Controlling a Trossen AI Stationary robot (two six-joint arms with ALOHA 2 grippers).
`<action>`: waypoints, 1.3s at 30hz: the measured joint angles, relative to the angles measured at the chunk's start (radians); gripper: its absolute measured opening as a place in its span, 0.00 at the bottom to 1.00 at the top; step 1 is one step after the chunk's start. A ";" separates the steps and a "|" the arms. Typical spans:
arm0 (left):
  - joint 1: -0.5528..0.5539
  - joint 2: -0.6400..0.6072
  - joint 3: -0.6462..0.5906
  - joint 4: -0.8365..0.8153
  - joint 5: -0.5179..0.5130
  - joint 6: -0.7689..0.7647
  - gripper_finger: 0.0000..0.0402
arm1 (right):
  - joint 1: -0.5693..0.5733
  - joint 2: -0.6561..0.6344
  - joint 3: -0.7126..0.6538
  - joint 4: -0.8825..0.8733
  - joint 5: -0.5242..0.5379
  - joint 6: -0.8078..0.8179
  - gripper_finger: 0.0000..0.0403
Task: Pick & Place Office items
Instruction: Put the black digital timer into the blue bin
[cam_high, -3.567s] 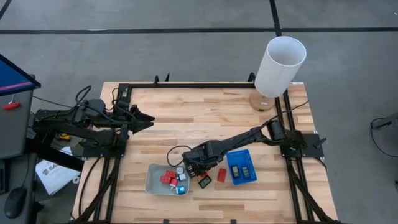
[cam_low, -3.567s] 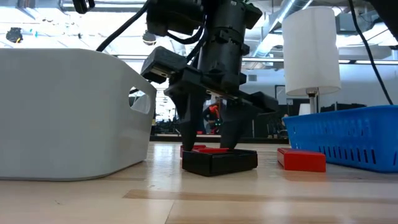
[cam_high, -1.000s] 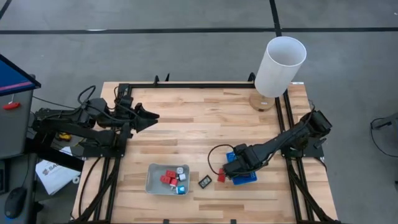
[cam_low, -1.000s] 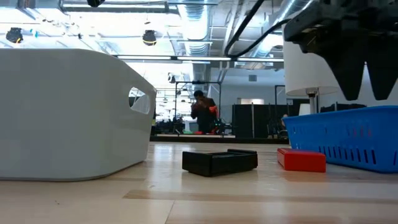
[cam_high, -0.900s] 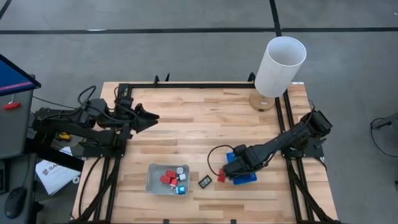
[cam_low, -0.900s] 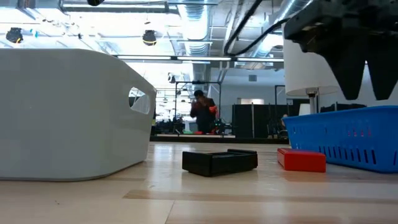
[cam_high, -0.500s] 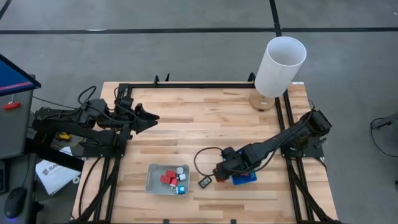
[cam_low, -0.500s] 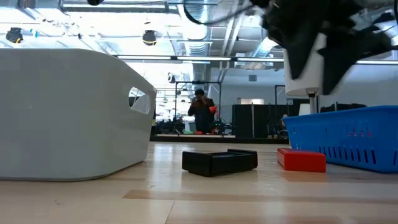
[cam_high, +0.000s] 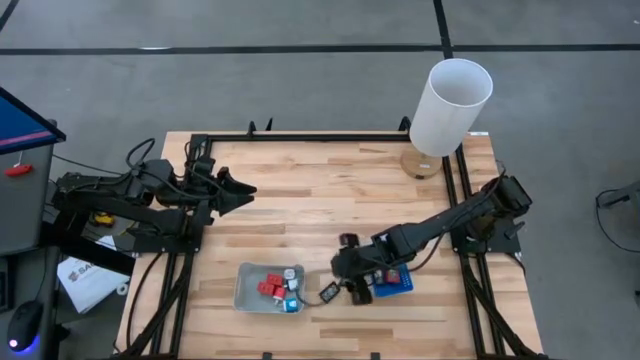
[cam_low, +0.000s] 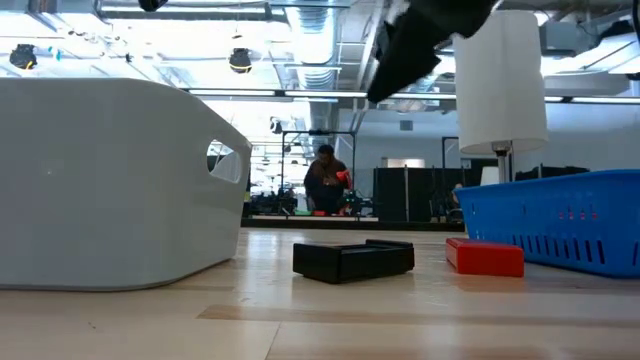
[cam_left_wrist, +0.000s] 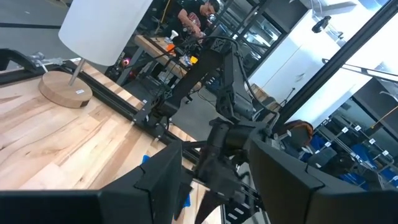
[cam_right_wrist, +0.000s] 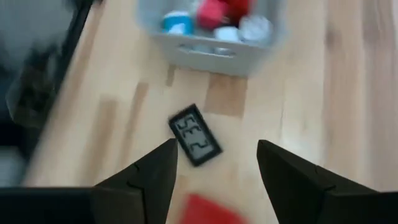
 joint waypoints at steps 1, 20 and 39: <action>0.000 0.000 0.000 0.000 0.000 0.000 0.46 | 0.000 0.000 0.000 0.002 0.001 -0.127 0.53; 0.000 0.000 0.000 -0.007 0.000 0.024 0.46 | 0.031 0.230 0.047 0.156 -0.055 -0.493 0.53; 0.000 0.000 0.000 -0.008 0.000 0.020 0.46 | -0.011 0.312 0.017 0.173 -0.059 -0.488 0.53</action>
